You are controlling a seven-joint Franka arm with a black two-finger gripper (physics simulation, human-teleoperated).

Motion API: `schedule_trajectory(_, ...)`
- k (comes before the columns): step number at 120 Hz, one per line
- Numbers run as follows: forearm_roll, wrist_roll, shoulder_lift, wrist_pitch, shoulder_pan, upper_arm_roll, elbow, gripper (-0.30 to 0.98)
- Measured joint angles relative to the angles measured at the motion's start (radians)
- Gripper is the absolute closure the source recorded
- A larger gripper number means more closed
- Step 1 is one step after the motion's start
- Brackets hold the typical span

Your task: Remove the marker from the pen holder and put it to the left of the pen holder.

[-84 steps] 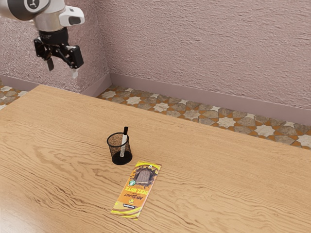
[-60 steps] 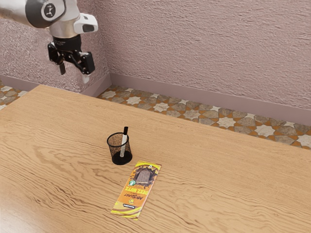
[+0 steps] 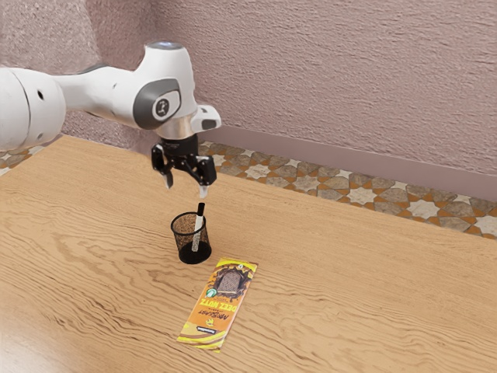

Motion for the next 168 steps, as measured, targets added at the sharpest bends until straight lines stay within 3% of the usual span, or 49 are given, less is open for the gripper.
schedule_trajectory(39, -0.013, -0.022, 0.127, 0.121, 0.018, -0.012, 0.016, 0.00)
schedule_trajectory(80, -0.033, -0.036, 0.155, 0.182, 0.019, -0.012, -0.001, 0.00)
schedule_trajectory(102, -0.034, -0.040, 0.149, 0.192, 0.015, -0.012, -0.007, 0.36)
schedule_trajectory(117, -0.032, -0.042, 0.146, 0.195, 0.013, -0.012, -0.010, 0.53)
schedule_trajectory(145, -0.025, -0.052, 0.137, 0.198, 0.012, -0.011, -0.025, 0.70)
schedule_trajectory(168, -0.009, -0.069, 0.071, 0.199, -0.006, -0.010, -0.083, 0.77)
